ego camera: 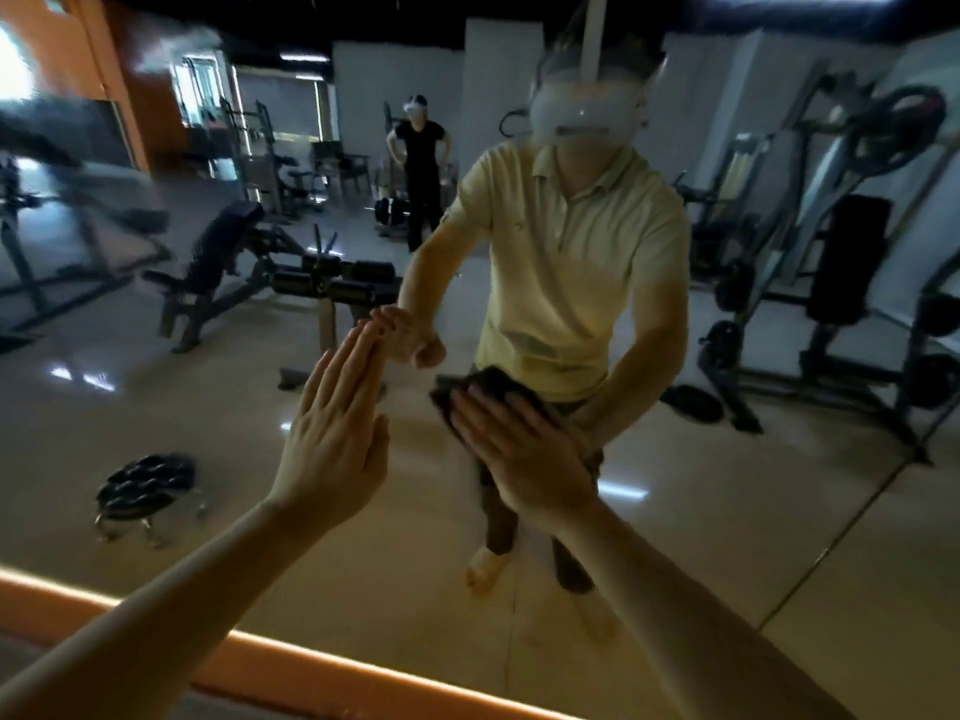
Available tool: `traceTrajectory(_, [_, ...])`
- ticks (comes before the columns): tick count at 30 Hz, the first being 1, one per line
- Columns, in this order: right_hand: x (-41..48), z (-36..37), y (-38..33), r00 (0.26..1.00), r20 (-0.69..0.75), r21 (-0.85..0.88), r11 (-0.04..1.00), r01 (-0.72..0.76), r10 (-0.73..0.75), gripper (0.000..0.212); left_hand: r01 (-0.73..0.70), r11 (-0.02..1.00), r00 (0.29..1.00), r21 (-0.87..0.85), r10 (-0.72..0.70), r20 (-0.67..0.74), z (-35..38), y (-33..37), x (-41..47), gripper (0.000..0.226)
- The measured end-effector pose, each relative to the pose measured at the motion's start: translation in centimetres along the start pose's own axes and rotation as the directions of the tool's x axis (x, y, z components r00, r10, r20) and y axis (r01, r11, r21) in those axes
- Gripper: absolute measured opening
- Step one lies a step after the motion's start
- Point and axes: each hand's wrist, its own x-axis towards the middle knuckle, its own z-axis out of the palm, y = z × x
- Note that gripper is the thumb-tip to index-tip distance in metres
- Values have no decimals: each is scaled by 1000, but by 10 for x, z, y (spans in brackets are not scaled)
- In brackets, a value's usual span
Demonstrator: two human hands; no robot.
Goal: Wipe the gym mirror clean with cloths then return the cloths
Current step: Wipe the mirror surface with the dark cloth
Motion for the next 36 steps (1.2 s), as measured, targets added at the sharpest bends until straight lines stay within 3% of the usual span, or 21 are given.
traceTrajectory(2, [27, -13, 39, 971, -71, -30, 973, -229, 227, 63, 75, 997, 997, -31, -75, -11, 0, -2, -1, 79])
traceTrajectory(4, [64, -30, 70, 864, -181, 47, 882, -469, 469, 67, 120, 992, 992, -42, -121, -22, -4, 1, 3, 79])
traceTrajectory(7, [82, -20, 55, 788, -295, 86, 836, -541, 540, 73, 154, 986, 986, -61, -157, -50, -2, -5, 9, 81])
traceTrajectory(10, [61, 20, 1, 920, -168, 48, 935, -351, 354, 69, 196, 978, 979, -67, -199, -48, 2, -10, 9, 85])
traceTrajectory(12, [28, 53, -42, 997, 17, -67, 995, -69, 70, 66, 192, 980, 981, -54, -194, -25, 7, -17, 6, 89])
traceTrajectory(13, [8, 66, -63, 981, 164, -134, 983, 128, -105, 65, 185, 982, 982, -43, -186, -15, 10, -21, 5, 94])
traceTrajectory(15, [-24, 76, -85, 819, 428, -107, 878, 467, -383, 64, 174, 984, 985, -29, -174, 8, 11, -26, 3, 104])
traceTrajectory(16, [-28, 73, -83, 748, 501, -68, 842, 536, -435, 62, 173, 985, 985, -13, -173, 19, 11, -27, 3, 105])
traceTrajectory(17, [-24, 65, -73, 743, 498, -72, 832, 550, -448, 61, 180, 984, 983, -6, -180, 27, 10, -28, 3, 106])
traceTrajectory(18, [-15, 54, -57, 794, 433, -95, 854, 512, -428, 62, 189, 982, 981, -10, -189, 46, 8, -28, 3, 107])
traceTrajectory(20, [15, 22, -12, 942, 220, -164, 942, 292, -254, 63, 214, 976, 974, -30, -211, 84, 7, -27, 3, 108])
traceTrajectory(22, [48, -13, 49, 1000, 21, -197, 980, 2, 2, 66, 230, 972, 970, -41, -226, 87, 8, -24, 4, 107])
traceTrajectory(23, [62, -29, 78, 985, -68, -179, 969, -169, 159, 68, 231, 972, 971, -49, -226, 82, 8, -23, 4, 106])
traceTrajectory(25, [85, -52, 115, 866, -203, -103, 870, -483, 457, 68, 223, 973, 973, -63, -219, 70, 7, -23, 4, 110])
traceTrajectory(27, [101, -52, 109, 735, -286, -25, 762, -648, 615, 67, 214, 975, 973, -54, -208, 96, 5, -25, 4, 112])
traceTrajectory(28, [105, -44, 93, 710, -306, 0, 745, -667, 635, 67, 212, 976, 971, -49, -205, 120, 4, -28, 4, 112])
traceTrajectory(29, [104, -32, 72, 735, -300, 4, 771, -636, 608, 68, 209, 977, 970, -48, -201, 139, 3, -30, 3, 112])
traceTrajectory(30, [99, -16, 49, 809, -260, -10, 836, -549, 528, 70, 204, 978, 969, -45, -196, 149, 2, -33, 3, 111])
traceTrajectory(32, [78, 14, 1, 966, -104, -41, 970, -241, 236, 76, 182, 983, 973, -18, -177, 145, -2, -37, 4, 108])
traceTrajectory(34, [51, 29, -33, 995, 95, -29, 999, 45, -42, 72, 180, 984, 978, -2, -179, 102, -6, -36, 4, 101])
traceTrajectory(36, [39, 29, -41, 979, 176, 69, 994, 88, -99, 76, 245, 968, 969, -56, -243, 38, -7, -27, 0, 86])
